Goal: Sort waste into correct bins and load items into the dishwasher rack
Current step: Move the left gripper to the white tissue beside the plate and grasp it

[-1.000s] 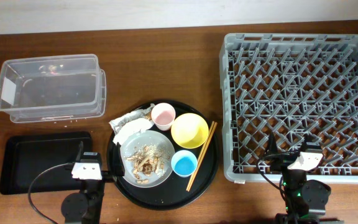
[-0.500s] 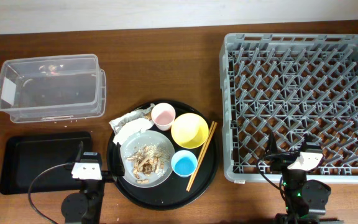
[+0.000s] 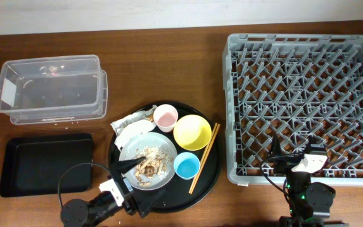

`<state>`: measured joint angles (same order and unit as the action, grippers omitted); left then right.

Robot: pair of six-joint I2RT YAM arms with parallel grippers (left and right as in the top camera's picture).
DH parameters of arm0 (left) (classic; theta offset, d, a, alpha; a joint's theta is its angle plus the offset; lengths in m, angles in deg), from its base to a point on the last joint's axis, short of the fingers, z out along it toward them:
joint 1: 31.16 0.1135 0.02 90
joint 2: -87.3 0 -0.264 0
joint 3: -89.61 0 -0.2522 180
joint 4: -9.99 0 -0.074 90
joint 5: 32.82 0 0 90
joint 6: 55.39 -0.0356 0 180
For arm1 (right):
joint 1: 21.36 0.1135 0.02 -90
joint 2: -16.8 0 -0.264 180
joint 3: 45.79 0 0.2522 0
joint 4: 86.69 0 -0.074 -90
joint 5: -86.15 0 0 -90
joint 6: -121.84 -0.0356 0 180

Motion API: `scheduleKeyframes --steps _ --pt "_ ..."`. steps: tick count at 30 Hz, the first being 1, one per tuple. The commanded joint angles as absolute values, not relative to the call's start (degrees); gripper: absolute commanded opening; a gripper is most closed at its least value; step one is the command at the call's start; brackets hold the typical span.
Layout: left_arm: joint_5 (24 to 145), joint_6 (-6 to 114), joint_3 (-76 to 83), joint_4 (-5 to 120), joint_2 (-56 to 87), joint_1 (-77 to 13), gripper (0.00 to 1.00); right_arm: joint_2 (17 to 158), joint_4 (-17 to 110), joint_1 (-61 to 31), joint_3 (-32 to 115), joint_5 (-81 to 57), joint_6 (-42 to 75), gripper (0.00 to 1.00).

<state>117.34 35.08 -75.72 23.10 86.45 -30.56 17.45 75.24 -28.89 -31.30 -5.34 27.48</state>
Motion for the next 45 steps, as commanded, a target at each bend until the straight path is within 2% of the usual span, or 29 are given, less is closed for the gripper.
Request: scheduleKeyframes --steps 1,5,7,9,13,14,19,23,26,29,32,36,38,39,42,43,45 --pt "122.37 35.69 -76.09 21.25 86.89 -30.63 0.99 17.27 75.04 -29.26 -31.71 -5.06 27.07 0.99" --pt "117.56 35.67 -74.85 8.33 86.89 -30.63 0.99 17.27 75.04 -29.26 -31.71 -5.06 27.07 0.99" --pt "111.11 35.63 -72.92 8.09 86.89 -30.63 0.99 17.27 75.06 -29.26 -31.71 -5.06 27.07 0.99" --pt "107.68 34.82 -70.71 11.21 86.89 -30.63 0.99 17.27 75.06 -29.26 -31.71 -5.06 27.07 0.99" --pt "98.94 26.18 -60.11 37.18 85.19 -30.63 0.99 17.27 75.04 -29.26 -31.71 -5.06 27.07 0.99" --pt "98.96 26.16 -58.89 38.93 85.12 -30.63 0.99 17.27 75.04 -29.26 -31.71 -5.06 27.07 0.99" --pt "104.34 26.36 -58.21 31.67 85.12 -30.63 0.99 17.27 75.06 -29.26 -31.71 -5.06 27.07 0.99" --pt "102.07 26.38 -56.79 31.50 84.14 -30.63 0.99 17.27 75.04 -29.26 -31.71 -5.06 27.07 0.99" --pt "101.76 26.82 -50.28 34.53 75.31 -30.63 0.99 17.27 75.06 -29.26 -31.71 -5.06 27.07 0.99" --pt "103.51 26.77 -36.36 47.36 57.91 -30.65 0.99 17.27 75.06 -29.26 -31.71 -5.06 27.07 0.99" --pt "116.38 26.80 -24.07 55.15 42.26 -30.63 0.99 17.27 75.06 -29.26 -31.71 -5.06 27.07 0.99" --pt "129.10 26.99 -21.82 51.47 32.05 -30.63 0.99 17.27 75.06 -29.26 -31.71 -5.06 27.07 0.99" --pt "120.75 31.17 -21.75 52.30 29.60 -30.65 0.99 17.27 75.04 -29.26 -31.71 -5.06 27.07 0.99" --pt "106.33 32.04 -20.47 56.87 29.38 -30.89 0.99 17.27 75.06 -29.26 -31.71 -5.06 27.07 0.99" --pt "77.72 36.70 -14.26 68.28 28.62 -33.21 0.99 17.27 75.04 -29.26 -31.71 -5.06 27.07 0.99" --pt "71.99 37.66 -11.63 72.74 27.66 -34.02 0.99 17.27 75.06 -29.26 -31.71 -5.06 27.07 0.99" --pt "71.51 37.66 -9.73 75.93 25.80 -35.15 0.99 17.27 75.04 -29.26 -31.71 -5.06 27.07 0.99"
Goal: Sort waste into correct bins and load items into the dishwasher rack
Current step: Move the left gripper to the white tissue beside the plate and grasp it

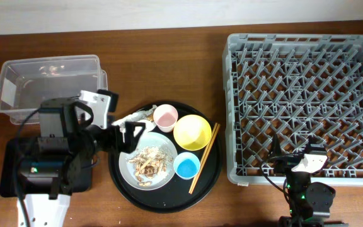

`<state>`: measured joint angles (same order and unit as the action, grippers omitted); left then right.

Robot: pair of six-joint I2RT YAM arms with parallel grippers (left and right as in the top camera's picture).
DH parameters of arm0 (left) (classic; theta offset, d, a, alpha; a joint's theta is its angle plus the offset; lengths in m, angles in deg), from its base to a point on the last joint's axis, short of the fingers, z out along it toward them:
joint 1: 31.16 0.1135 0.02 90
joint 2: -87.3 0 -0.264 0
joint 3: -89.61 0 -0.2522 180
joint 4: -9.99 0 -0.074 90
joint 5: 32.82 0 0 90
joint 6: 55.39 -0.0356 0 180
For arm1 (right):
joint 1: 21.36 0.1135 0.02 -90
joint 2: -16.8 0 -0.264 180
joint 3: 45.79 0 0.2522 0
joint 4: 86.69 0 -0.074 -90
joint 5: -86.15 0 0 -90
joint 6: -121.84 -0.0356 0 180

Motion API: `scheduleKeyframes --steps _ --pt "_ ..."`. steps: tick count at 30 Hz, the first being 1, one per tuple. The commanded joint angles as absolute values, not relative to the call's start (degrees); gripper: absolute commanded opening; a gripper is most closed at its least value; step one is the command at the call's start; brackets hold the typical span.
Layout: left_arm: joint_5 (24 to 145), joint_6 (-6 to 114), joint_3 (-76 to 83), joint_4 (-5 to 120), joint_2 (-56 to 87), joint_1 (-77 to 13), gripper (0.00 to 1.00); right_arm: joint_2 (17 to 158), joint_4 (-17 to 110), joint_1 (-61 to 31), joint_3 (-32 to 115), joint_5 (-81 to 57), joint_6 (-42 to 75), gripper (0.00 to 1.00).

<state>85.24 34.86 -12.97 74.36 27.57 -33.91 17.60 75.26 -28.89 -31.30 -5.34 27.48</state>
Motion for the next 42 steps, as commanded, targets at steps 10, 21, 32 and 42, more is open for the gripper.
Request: scheduleKeyframes --steps 10,21,32,42 --pt "75.42 37.66 -9.84 77.77 20.77 -35.31 0.66 17.27 75.06 -29.26 -31.71 -5.06 27.07 0.99" --pt "68.38 37.90 -9.89 80.46 -1.39 -35.31 0.42 17.27 75.06 -29.26 -31.71 -5.06 27.07 0.99" --pt "61.65 38.29 -15.33 77.26 -3.88 -35.79 0.42 17.27 75.06 -29.26 -31.71 -5.06 27.07 0.99" --pt "61.61 38.27 -20.57 68.28 -3.90 -35.79 0.55 17.27 75.04 -29.26 -31.71 -5.06 27.07 0.99"
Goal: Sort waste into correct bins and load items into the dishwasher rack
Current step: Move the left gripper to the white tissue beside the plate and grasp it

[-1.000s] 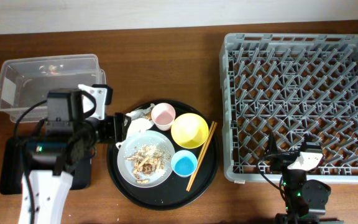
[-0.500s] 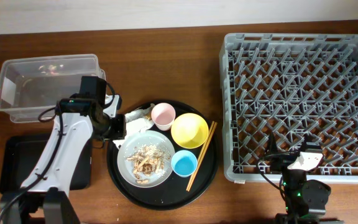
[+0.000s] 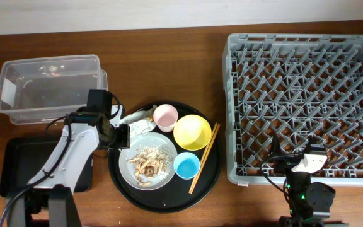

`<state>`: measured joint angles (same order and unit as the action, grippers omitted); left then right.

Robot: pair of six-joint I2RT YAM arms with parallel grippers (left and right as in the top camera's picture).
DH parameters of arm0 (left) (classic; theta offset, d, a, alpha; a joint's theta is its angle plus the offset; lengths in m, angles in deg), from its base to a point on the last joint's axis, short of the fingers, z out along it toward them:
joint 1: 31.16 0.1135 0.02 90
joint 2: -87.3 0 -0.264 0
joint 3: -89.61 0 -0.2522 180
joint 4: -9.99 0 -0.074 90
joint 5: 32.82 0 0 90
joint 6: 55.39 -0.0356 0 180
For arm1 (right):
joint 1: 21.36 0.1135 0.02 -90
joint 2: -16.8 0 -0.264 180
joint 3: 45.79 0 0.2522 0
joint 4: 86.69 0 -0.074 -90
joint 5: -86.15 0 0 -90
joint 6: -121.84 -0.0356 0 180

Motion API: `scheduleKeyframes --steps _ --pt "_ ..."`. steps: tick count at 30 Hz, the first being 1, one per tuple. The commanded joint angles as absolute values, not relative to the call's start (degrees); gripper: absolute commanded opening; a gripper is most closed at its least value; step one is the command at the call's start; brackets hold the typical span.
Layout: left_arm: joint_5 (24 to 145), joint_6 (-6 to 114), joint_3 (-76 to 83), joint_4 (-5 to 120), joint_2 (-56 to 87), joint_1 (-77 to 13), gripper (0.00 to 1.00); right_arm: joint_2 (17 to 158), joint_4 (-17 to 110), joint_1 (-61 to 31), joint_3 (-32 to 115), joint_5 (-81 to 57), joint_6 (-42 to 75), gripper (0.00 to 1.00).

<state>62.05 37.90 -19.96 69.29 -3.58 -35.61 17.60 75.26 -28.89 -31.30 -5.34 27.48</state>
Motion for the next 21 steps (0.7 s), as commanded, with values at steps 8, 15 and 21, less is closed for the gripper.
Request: scheduleKeyframes --steps 8,15,21 --pt "61.63 38.27 -22.17 66.23 -4.52 -35.79 0.30 17.27 75.04 -29.26 -31.71 -5.06 27.07 0.99" --pt "61.65 38.27 -22.15 66.20 -4.45 -35.79 0.04 17.27 75.06 -29.26 -31.71 -5.06 27.07 0.99" --pt "62.33 38.29 -18.19 72.52 -2.72 -35.79 0.00 17.27 75.04 -29.26 -31.71 -5.06 27.07 0.99"
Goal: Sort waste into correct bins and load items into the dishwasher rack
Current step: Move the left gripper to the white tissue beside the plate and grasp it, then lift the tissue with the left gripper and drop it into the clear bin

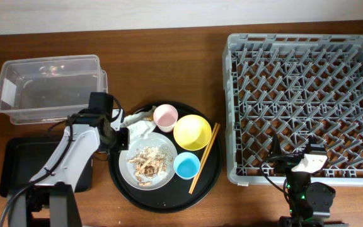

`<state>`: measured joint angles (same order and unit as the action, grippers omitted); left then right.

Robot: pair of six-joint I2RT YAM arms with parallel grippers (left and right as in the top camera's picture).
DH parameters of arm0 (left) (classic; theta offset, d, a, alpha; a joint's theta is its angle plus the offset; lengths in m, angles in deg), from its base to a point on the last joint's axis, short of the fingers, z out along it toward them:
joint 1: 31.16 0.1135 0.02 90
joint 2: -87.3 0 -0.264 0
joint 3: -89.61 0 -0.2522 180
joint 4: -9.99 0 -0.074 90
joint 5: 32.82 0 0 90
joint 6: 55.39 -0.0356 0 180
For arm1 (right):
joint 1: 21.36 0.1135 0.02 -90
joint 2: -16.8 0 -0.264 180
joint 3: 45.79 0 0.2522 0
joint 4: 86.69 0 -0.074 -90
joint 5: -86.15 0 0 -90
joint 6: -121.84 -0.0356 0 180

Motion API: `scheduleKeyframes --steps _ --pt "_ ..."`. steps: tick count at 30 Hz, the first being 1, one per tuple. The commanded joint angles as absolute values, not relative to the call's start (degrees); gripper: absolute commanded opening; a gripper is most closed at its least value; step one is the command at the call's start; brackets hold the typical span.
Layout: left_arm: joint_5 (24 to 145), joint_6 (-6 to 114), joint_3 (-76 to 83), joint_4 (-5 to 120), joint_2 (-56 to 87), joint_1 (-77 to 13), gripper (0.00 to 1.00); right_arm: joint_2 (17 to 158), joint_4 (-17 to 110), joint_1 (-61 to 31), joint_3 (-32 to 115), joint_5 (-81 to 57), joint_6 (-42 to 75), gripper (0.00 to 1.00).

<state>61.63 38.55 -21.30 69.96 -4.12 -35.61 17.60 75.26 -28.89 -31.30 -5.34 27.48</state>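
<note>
A round black tray (212,169) holds a white plate (162,150) of food scraps, a pink cup (166,116), a yellow bowl (191,132), a blue cup (186,165) and wooden chopsticks (205,157). Crumpled white paper (141,128) and a wrapper (138,115) lie at the tray's upper left. My left gripper (123,134) sits low at the tray's left rim, right beside the crumpled paper; its dark fingers look spread, with nothing seen between them. My right gripper (281,159) rests at the front edge of the grey dishwasher rack (304,104); its fingers are too small to read.
A clear plastic bin (49,88) stands at the back left. A flat black bin (24,164) lies in front of it, partly under my left arm. The rack fills the right side of the table.
My left gripper has shifted slightly toward the tray and the crumpled paper. Everything on the tray and my right arm stayed where they were.
My left arm first lay low at the table's front, its gripper over the plate's near edge. Then it was raised high over the black bin and the tray's left side. Later it was down at the tray's left rim, and it is now against the crumpled paper.
</note>
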Motion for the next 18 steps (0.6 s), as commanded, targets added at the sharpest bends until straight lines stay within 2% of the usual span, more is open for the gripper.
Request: scheduleKeyframes --steps 1,10,18 --pt "62.35 38.29 -17.60 73.70 -1.52 -35.79 0.00 17.27 75.04 -29.26 -31.71 -5.06 27.07 0.99" --pt "67.05 38.29 -17.25 79.03 12.47 -35.79 0.00 17.27 75.04 -29.26 -31.71 -5.06 27.07 0.99" --pt "71.31 38.29 -17.25 80.06 15.33 -35.79 0.00 17.27 75.06 -29.26 -31.71 -5.06 27.07 0.98"
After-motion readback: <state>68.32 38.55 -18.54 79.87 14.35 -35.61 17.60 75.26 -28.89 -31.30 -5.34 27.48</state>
